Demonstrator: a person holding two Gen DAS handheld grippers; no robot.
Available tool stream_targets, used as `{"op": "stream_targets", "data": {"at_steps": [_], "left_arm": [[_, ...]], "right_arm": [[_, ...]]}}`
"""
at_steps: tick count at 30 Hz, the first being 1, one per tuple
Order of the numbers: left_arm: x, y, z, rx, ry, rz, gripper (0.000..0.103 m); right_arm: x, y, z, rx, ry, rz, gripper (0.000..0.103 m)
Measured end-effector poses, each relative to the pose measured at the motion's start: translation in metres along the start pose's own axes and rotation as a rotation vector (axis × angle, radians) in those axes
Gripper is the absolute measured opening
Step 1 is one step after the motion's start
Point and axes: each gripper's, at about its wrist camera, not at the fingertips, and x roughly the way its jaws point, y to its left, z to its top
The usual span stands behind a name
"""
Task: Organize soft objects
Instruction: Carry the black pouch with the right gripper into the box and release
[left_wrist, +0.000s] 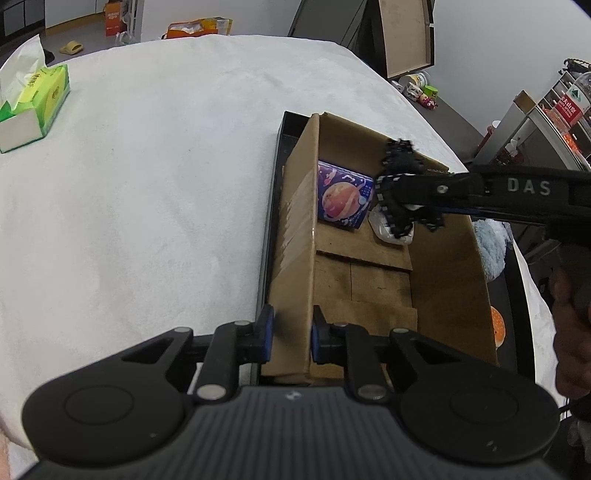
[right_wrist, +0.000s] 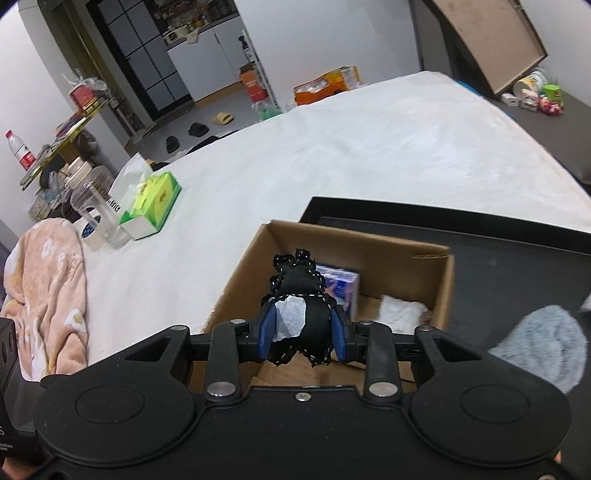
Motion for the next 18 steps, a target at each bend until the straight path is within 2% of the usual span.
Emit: {"op": "stream_targets", "data": {"at_steps": [8, 11, 18], "left_arm": [[0.001, 0.006, -0.004, 0.005, -0.001, -0.017, 0.018], [0.001, 0.007, -0.006, 0.004, -0.002, -0.023, 0.018], [0.002, 0.011, -0.007, 0.0, -0.001, -0.035, 0.019]], "right_arm": [[0.017, 0.007, -0.004, 0.018, 0.028, 0.03, 0.032], [0.025, 0.008, -0.006, 0.032, 0.042, 0.037, 0.037], [0.037, 0.001, -0.014, 0.061, 0.093, 0.035, 0.037]]}}
